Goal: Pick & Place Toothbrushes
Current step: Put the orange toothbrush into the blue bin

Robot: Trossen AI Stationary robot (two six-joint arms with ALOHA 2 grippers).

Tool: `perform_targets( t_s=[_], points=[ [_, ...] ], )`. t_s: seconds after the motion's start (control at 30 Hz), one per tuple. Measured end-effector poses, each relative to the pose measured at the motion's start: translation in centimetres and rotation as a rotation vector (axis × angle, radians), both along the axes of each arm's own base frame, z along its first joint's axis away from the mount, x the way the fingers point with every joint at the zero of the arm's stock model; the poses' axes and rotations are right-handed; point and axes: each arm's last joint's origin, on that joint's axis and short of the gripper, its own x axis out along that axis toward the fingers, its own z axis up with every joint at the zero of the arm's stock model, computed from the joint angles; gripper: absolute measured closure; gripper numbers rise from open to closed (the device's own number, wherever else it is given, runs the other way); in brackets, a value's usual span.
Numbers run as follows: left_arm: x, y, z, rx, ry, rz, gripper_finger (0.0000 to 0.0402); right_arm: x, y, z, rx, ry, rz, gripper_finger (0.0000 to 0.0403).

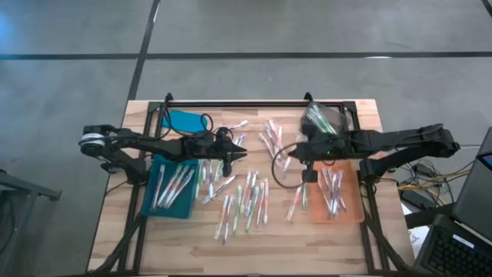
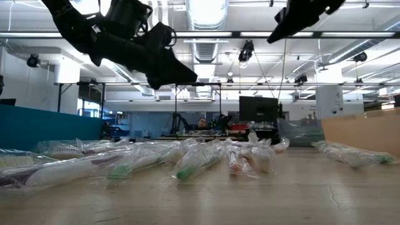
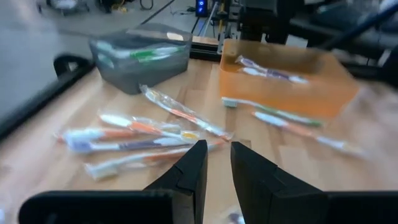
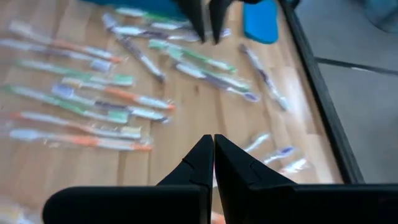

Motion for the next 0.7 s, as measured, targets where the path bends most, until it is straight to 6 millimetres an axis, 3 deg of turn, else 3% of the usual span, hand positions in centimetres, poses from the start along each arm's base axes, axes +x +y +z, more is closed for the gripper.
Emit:
perform_targets(
  t_s=[0.13,0.3,0.47,0.7],
  points=[
    [0.0,-0.3,-0.1,-0.054,0.006,0.005,0.0327,-0.3,1.0,-1.3,0.004,-0.037,0.009,0.0394],
    [0.8,-2.5,0.3,-0.085,0.126,0.104,0.0328,-1.6,1.8,-2.4,0.0,-0.086,-0.037,0.0394],
    [1.5,-5.8,3.0,-0.026,0.338,0.259,0.0328,-3.0,1.6,-2.9,-0.03,-0.145,-0.158,0.0394],
    [0.7,-9.9,7.0,-0.16,0.384,0.428,0.0328,-4.0,1.3,-3.1,-0.028,-0.184,-0.18,0.0394]
  ],
)
